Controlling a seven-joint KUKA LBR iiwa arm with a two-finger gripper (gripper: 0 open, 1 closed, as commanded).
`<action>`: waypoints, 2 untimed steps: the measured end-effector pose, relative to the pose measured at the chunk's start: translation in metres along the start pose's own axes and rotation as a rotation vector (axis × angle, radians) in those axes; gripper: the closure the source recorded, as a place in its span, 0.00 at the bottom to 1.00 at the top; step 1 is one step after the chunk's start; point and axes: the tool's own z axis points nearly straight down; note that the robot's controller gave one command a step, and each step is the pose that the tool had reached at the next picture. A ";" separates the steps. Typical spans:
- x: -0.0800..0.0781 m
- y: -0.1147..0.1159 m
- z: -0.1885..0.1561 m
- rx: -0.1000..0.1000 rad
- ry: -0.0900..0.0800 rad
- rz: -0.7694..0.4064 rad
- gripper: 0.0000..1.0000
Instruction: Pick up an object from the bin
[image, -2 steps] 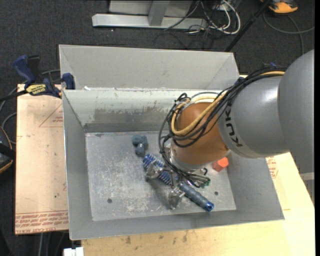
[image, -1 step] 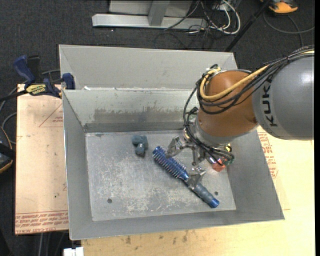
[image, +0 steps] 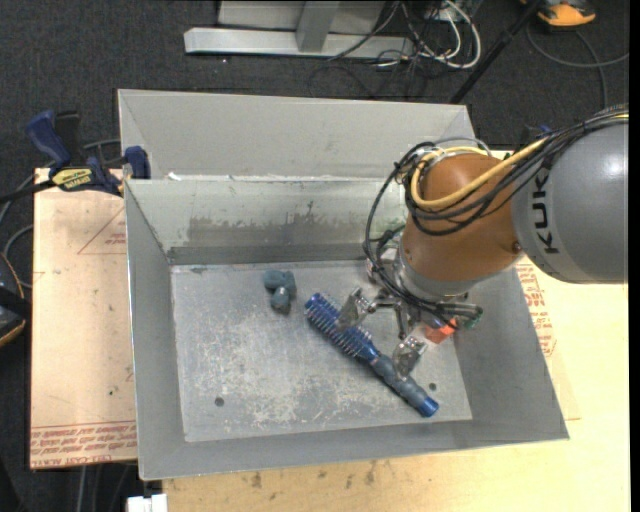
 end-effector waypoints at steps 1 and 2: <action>-0.031 -0.022 0.042 0.003 0.005 -0.224 0.00; 0.002 -0.047 0.034 0.002 -0.002 -0.740 0.00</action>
Offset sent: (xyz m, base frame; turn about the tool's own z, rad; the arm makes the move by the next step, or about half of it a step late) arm 0.0347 0.0054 -0.0479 -0.2274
